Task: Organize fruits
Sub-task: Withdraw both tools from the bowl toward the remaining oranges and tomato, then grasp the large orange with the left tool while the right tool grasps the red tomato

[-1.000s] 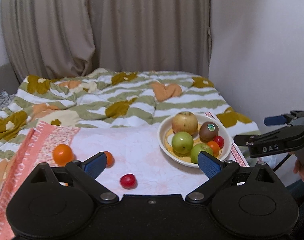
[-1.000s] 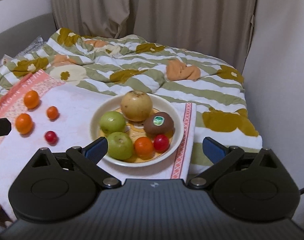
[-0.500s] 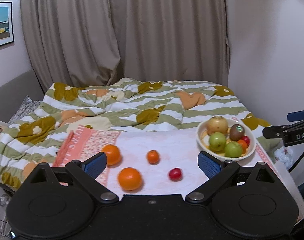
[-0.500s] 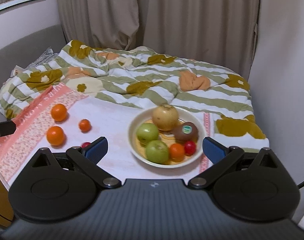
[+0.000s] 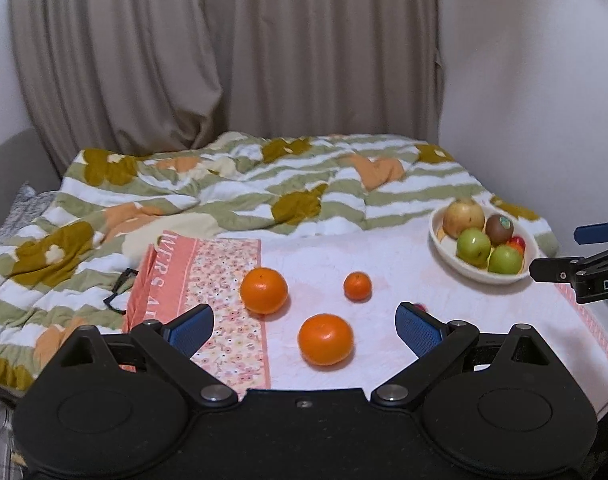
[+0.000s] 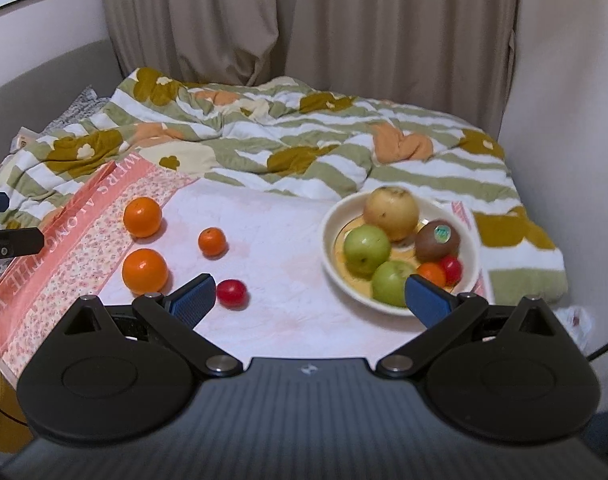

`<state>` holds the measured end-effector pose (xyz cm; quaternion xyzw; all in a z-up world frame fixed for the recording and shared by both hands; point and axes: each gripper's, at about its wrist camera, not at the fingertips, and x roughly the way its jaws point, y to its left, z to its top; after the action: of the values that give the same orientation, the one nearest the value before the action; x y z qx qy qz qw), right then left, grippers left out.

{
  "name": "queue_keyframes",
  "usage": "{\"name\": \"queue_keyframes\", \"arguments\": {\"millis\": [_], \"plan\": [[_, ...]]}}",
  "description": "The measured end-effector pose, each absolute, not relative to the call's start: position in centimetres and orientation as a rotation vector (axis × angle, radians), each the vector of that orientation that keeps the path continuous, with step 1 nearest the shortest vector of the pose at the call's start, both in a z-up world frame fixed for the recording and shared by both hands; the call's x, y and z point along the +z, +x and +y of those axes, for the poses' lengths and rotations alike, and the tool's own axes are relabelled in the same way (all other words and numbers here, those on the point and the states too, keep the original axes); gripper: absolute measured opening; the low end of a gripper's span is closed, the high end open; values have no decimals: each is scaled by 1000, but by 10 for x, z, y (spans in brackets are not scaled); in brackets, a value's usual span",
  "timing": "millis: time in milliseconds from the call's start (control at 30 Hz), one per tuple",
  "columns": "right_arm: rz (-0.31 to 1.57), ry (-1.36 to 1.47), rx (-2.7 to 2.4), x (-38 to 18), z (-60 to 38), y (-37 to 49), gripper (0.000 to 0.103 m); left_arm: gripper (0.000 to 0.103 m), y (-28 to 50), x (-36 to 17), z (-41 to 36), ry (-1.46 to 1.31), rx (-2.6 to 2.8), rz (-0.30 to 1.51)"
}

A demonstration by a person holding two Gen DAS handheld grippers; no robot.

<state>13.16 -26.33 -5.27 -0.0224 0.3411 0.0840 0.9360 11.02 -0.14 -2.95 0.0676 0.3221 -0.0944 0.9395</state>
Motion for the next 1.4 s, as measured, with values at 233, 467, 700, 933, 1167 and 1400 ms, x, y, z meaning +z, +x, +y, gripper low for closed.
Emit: {"name": "queue_keyframes", "arguments": {"millis": [233, 467, 700, 933, 1167, 1400], "plan": [[749, -32, 106, -78, -231, 141, 103, 99, 145, -52, 21, 169, -310, 705], [784, -18, 71, -100, -207, 159, 103, 98, 182, -81, 21, 186, -444, 767], [832, -15, 82, -116, -189, 184, 103, 89, 208, -114, 6, 211, -507, 846], [891, 8, 116, -137, -187, 201, 98, 80, 224, -139, -5, 229, -513, 901], [917, -4, 167, -145, -183, 213, 86, 65, 233, -150, -16, 226, -509, 947], [934, -17, 200, -151, -177, 223, 76, 64, 234, -149, -8, 201, -498, 960]]}}
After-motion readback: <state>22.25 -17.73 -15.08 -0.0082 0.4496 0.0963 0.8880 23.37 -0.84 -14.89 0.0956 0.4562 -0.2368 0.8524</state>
